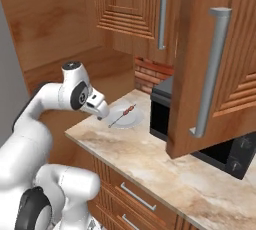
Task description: Place the cold items (lemon wedge and cucumber) from the fridge in one tupperware on the dining counter. Place the warm items (hot dog and kebab skewer) in the stove area in another tupperware.
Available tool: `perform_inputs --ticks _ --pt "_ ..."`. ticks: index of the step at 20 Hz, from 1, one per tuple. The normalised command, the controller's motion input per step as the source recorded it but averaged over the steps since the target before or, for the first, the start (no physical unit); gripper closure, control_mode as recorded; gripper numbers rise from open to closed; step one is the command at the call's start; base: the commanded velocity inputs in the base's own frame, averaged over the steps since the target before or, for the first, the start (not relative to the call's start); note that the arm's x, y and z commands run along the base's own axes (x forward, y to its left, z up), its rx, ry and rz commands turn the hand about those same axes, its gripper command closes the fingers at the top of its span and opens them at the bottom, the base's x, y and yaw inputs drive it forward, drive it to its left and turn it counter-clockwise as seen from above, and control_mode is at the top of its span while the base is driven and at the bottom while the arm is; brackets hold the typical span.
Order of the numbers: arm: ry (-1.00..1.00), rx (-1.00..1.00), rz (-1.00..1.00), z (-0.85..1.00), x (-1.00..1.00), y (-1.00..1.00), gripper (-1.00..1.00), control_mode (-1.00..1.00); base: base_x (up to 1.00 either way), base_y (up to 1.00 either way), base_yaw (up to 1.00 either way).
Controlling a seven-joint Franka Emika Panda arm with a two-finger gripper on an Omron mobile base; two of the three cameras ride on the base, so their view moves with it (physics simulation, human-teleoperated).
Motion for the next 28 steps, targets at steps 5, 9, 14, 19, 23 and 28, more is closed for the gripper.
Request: perform_inputs --ticks 5,9,14,19,23,28 --pt "0.05 0.00 -0.09 -0.30 0.85 -0.03 -1.00 -1.00 0.00 0.00 0.00" --pt "0.12 0.00 -0.12 -0.33 0.99 -0.11 -1.00 -1.00 0.00 0.00 0.00" --pt "0.05 0.00 -0.03 -0.22 0.59 -0.30 -1.00 -1.00 0.00 0.00 0.00" --pt "0.01 0.00 0.00 -0.21 0.41 -0.30 -1.00 -1.00 0.00 0.00 0.00" --pt "0.01 0.09 0.00 -0.59 0.43 -0.26 -1.00 -1.00 0.00 0.00 0.00" --pt "0.00 0.08 0.00 -0.41 0.39 -0.05 -1.00 -1.00 0.00 0.00 0.00"
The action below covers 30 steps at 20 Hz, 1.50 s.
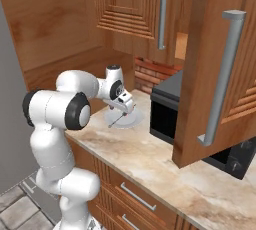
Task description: Place the cold items (lemon wedge and cucumber) from the fridge in one tupperware on the dining counter. Place the warm items (hot dog and kebab skewer) in the stove area in another tupperware.
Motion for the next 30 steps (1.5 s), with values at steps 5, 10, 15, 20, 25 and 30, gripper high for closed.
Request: perform_inputs --ticks 5,10,15,20,25,30 --pt "0.00 0.04 0.00 -0.16 0.35 0.00 -1.00 -1.00 0.00 0.00 0.00" --pt "0.00 0.00 0.00 -0.08 0.28 0.00 -1.00 -1.00 0.00 0.00 0.00" --pt "0.00 0.00 0.00 -0.27 0.20 0.00 -1.00 -1.00 0.00 0.00 0.00" --pt "-0.03 0.00 0.00 -0.45 0.09 -0.22 -1.00 -1.00 0.00 0.00 0.00" --pt "-0.06 0.00 0.00 -0.29 0.19 -0.09 -1.00 -1.00 0.00 0.00 0.00" --pt "-0.01 0.00 0.00 -0.01 0.36 0.00 -1.00 -1.00 0.00 0.00 0.00"
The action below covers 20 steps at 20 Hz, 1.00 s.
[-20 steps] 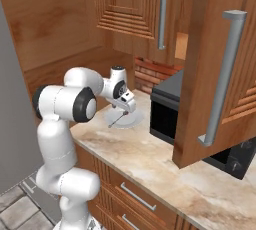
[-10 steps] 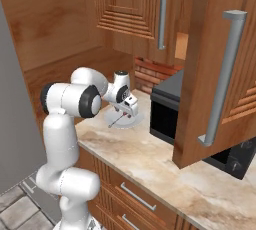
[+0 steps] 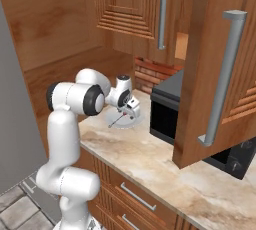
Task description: Place the cold items (lemon wedge and cucumber) from the fridge in one tupperware on the dining counter. Place the warm items (hot dog and kebab skewer) in the stove area in another tupperware.
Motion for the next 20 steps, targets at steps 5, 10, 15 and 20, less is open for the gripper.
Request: perform_inputs --ticks 5,10,15,20 --pt "0.00 0.00 0.00 0.00 0.31 0.00 -1.00 -1.00 0.00 0.00 0.00" --pt "0.00 0.00 0.00 -0.10 0.21 0.00 -1.00 -1.00 0.00 0.00 0.00" --pt "0.00 0.00 0.01 -0.35 0.16 0.00 -1.00 -1.00 0.00 0.00 0.00" --pt "0.00 0.01 0.02 -0.16 0.01 0.00 -1.00 -1.00 0.00 0.00 0.00"
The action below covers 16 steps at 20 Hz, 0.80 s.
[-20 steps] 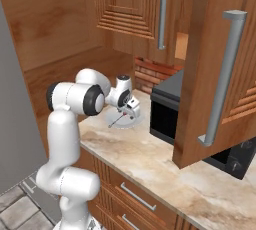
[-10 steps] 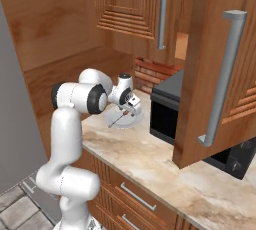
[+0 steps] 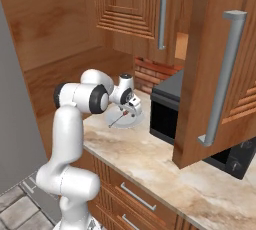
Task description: Place the cold items (lemon wedge and cucumber) from the fridge in one tupperware on the dining counter. Place the warm items (hot dog and kebab skewer) in the stove area in another tupperware.
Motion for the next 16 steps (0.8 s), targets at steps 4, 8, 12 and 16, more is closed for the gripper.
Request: perform_inputs --ticks 4,8,12,16 --pt "0.00 0.04 0.00 -0.20 0.00 0.00 -1.00 -1.00 0.00 0.00 0.00" --pt "0.03 0.02 0.00 -0.35 0.00 0.00 -1.00 -1.00 0.00 0.00 0.00" --pt "0.11 0.00 0.00 -0.35 0.00 0.00 -1.00 -1.00 0.00 0.00 0.00" --pt "0.12 0.00 0.00 -0.36 0.00 0.07 -1.00 -1.00 0.00 0.00 0.00"
